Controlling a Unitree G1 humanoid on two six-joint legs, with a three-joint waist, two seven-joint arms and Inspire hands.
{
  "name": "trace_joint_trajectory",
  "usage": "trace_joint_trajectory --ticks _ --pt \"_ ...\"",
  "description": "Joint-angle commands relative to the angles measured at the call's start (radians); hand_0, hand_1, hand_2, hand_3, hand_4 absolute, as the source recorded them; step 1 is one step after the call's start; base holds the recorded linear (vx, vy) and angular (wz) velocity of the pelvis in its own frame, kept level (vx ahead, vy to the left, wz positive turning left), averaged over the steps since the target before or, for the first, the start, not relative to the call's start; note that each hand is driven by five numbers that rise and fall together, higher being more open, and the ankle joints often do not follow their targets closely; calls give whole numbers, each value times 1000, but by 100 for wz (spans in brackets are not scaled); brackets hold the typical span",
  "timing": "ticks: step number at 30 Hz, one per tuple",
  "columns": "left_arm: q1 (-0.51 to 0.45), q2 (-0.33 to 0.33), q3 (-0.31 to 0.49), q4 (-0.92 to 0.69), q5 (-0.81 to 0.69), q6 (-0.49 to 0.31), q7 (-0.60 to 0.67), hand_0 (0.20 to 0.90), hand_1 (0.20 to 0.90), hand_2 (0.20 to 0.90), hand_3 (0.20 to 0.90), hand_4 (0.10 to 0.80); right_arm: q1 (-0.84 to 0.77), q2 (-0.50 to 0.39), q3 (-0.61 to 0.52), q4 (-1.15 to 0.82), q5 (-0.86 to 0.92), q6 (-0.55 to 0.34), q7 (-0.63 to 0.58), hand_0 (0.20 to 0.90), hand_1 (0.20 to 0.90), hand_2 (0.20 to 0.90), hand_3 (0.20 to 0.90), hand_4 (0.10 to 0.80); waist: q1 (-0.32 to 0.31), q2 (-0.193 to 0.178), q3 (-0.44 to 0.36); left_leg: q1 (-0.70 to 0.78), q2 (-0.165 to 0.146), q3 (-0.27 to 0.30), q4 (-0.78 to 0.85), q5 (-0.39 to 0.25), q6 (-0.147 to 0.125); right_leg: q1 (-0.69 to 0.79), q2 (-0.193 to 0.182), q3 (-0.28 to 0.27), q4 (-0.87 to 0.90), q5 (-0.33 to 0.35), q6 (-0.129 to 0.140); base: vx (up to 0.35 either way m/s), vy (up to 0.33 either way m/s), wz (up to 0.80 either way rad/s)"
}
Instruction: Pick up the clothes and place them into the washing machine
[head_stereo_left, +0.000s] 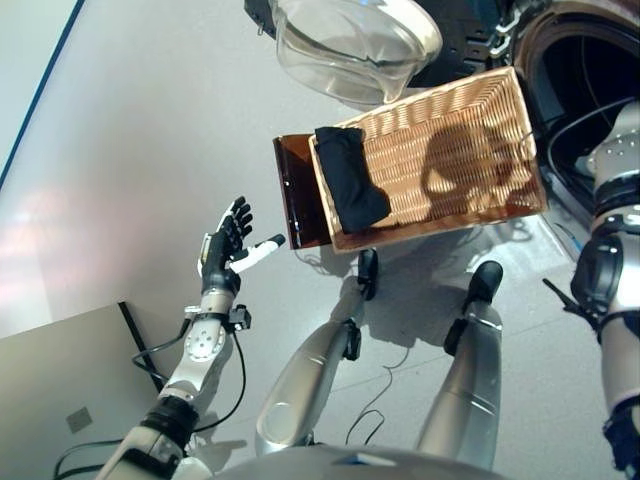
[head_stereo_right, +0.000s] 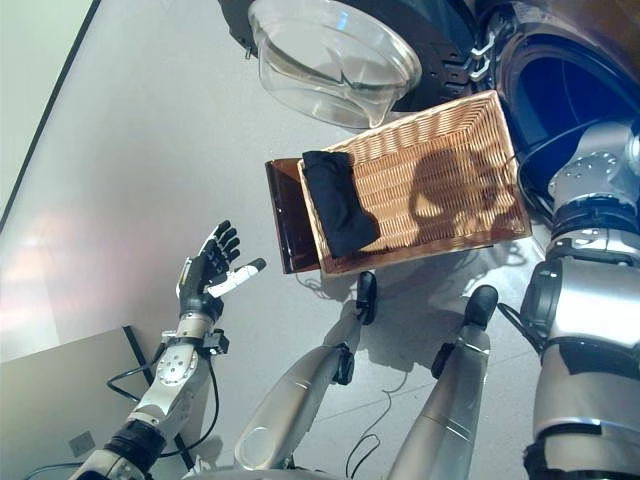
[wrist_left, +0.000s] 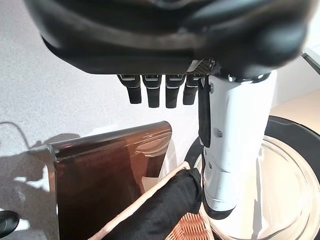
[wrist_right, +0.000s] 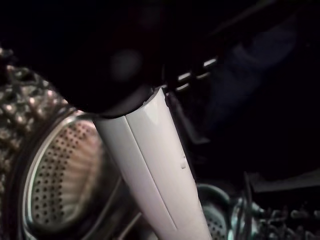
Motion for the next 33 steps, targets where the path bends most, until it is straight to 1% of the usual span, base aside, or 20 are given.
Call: trace_joint_trajectory --ticks 1,3,6,7,8,9,14,18,24,29,33 --pt "33 -3 56 -31 -21 -89 32 900 900 900 900 800 -37 -78 131 -70 -15 -95 36 900 900 900 900 800 4 60 -108 35 46 -50 -47 -54 -101 75 53 -27 -47 -59 -55 0 0 0" --pt "32 -3 58 -34 -22 -90 33 900 900 900 900 800 -28 -68 125 -63 -7 -97 39 900 900 900 900 800 4 60 -108 34 45 -49 -44 -56 -100 74 54 -24 -45 -59 -56 0 0 0" --pt "24 -6 60 -27 -23 -89 34 900 900 900 900 800 2 -15 104 -49 20 -99 58 900 900 900 900 800 3 62 -103 31 42 -45 -26 -66 -95 75 53 -21 -42 -58 -57 -6 10 0" --pt "24 -5 60 -26 -24 -89 34 900 900 900 900 800 4 -14 103 -50 21 -99 59 900 900 900 900 800 3 61 -103 30 42 -45 -24 -67 -95 76 53 -21 -42 -58 -57 -31 36 -5" --pt "16 -7 60 -18 -24 -90 36 900 900 900 900 800 24 21 91 -42 29 -97 65 900 900 900 900 800 0 61 -98 23 42 -41 -6 -75 -92 74 52 -17 -39 -56 -58 -36 28 -8" --pt "13 -6 62 -19 -25 -90 36 900 900 900 900 800 30 31 87 -37 30 -96 67 900 900 900 900 800 -1 60 -96 18 41 -40 3 -79 -91 71 52 -15 -38 -56 -59 -55 35 -8" --pt "9 -7 64 -20 -19 -93 36 900 900 900 900 800 54 79 77 -5 41 -84 78 900 900 900 900 800 -1 64 -84 -22 38 -29 49 -94 -87 53 49 -7 -32 -52 -62 -62 16 -7" --pt "13 -7 67 -21 -16 -93 29 900 900 900 900 800 69 98 68 13 43 -78 82 900 900 900 900 800 -3 66 -76 -56 37 -24 94 -106 -86 34 51 -1 -14 -54 -66 -59 5 -3" --pt "25 3 81 -37 -12 -99 27 900 900 900 900 800 71 89 60 4 44 -85 80 900 900 900 900 800 -1 68 -82 -67 39 -25 101 -106 -89 31 51 2 -10 -57 -69 -6 0 -1" --pt "32 13 90 -44 -13 -102 21 900 900 900 900 800 54 52 87 -43 10 -90 72 900 900 900 900 800 -1 62 -89 -57 42 -28 89 -101 -92 41 56 1 -21 -57 -70 0 0 0" --pt "38 19 92 -48 -19 -105 14 900 900 900 900 800 23 8 123 -99 -16 -89 74 900 900 900 900 800 -5 50 -94 -43 46 -27 73 -96 -96 50 59 0 -28 -55 -68 0 0 0"
